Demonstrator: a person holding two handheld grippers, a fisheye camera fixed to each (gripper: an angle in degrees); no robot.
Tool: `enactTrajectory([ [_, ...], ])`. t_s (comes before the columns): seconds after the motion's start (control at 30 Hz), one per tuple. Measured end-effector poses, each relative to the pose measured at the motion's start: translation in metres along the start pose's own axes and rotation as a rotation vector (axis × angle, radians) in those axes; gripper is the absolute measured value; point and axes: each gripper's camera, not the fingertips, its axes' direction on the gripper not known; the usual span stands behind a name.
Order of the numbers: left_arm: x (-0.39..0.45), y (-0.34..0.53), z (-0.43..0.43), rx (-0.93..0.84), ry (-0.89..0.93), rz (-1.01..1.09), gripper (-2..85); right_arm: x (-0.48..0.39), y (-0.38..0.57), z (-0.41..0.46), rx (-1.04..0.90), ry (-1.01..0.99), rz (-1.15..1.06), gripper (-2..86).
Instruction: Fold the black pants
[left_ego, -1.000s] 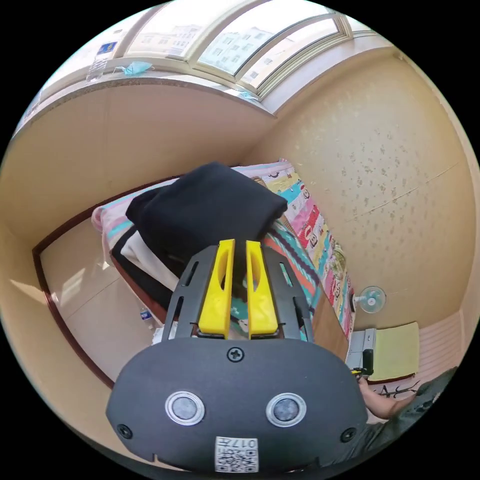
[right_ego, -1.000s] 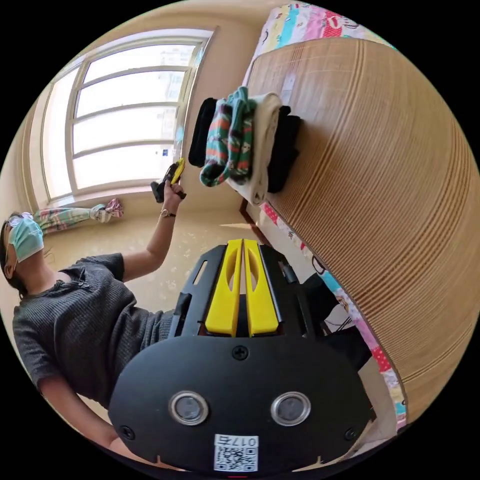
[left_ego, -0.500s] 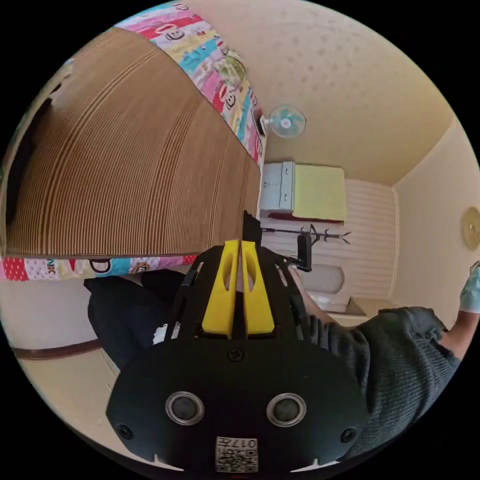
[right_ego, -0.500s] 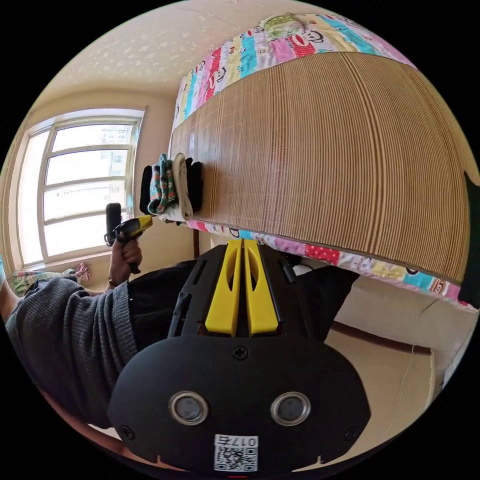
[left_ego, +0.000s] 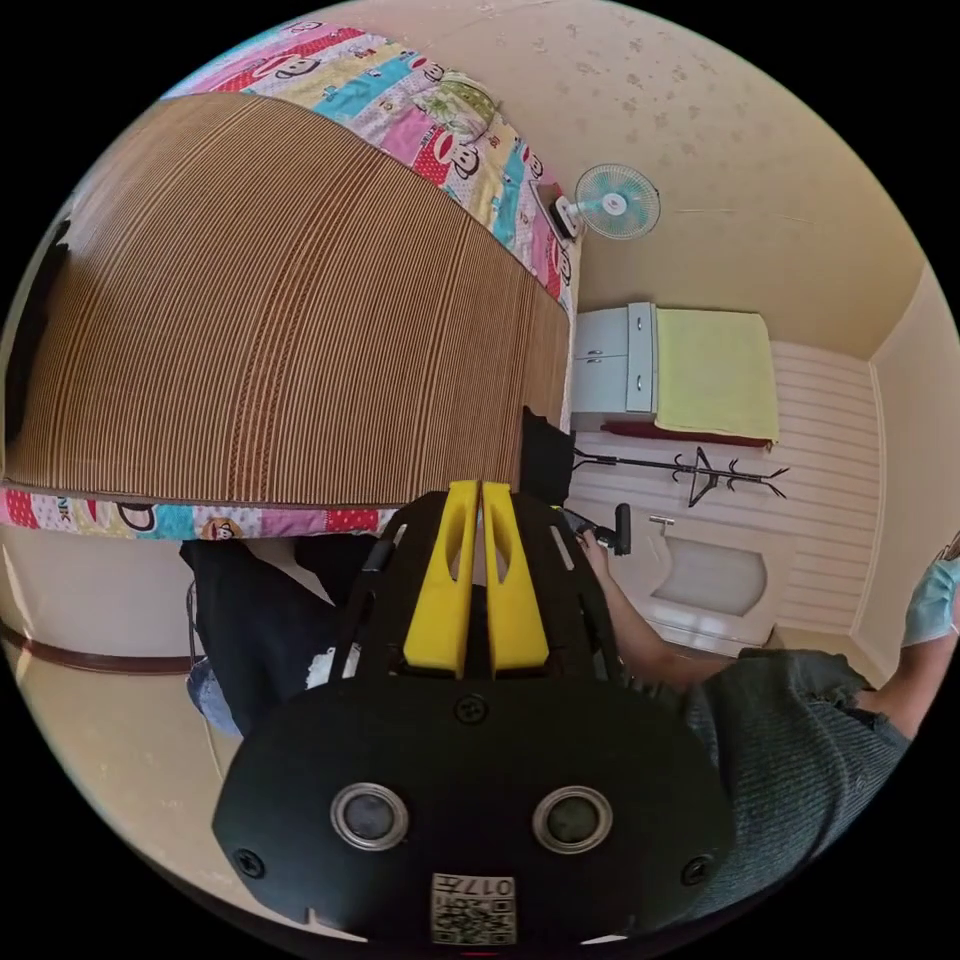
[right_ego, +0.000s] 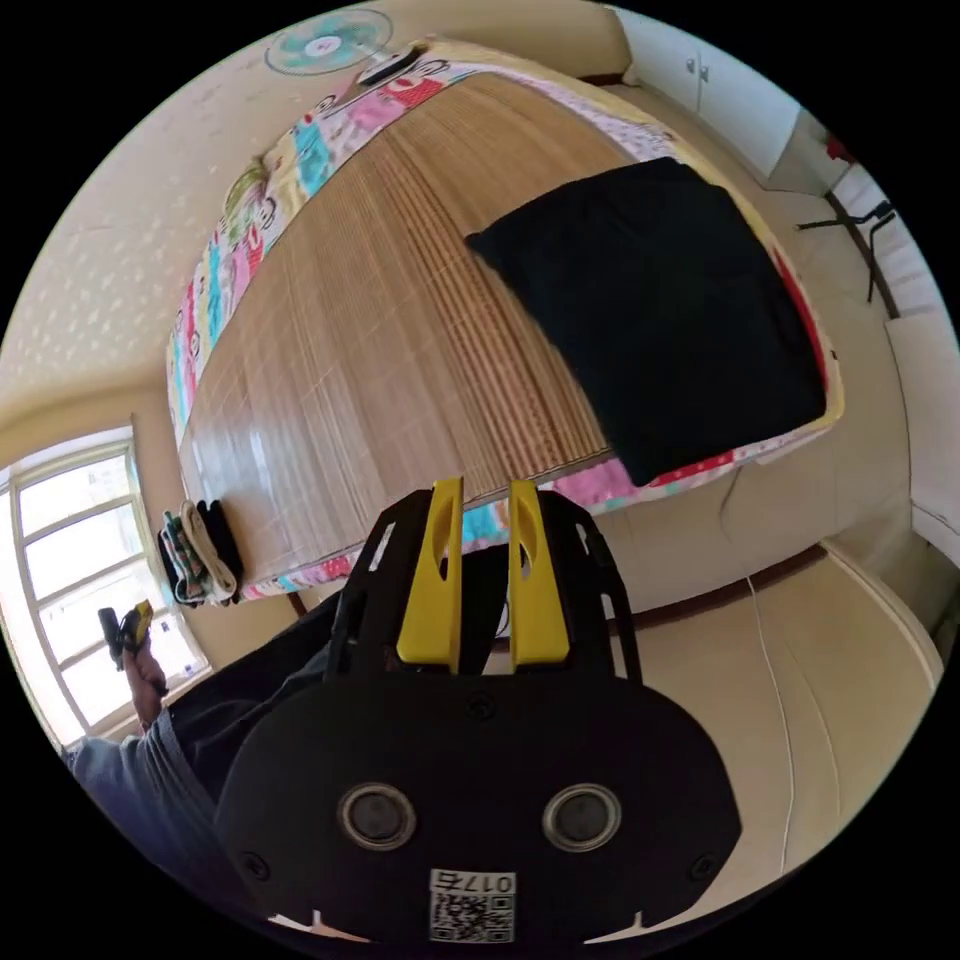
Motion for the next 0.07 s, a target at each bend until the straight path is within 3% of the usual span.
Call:
enactTrajectory([
  [0.07, 0.006, 0.0, 0.023, -0.044, -0.029, 0.017, -1.0, 0.044, -0.035, -0.025, 0.046, 0.063, 0.07, 8.6],
])
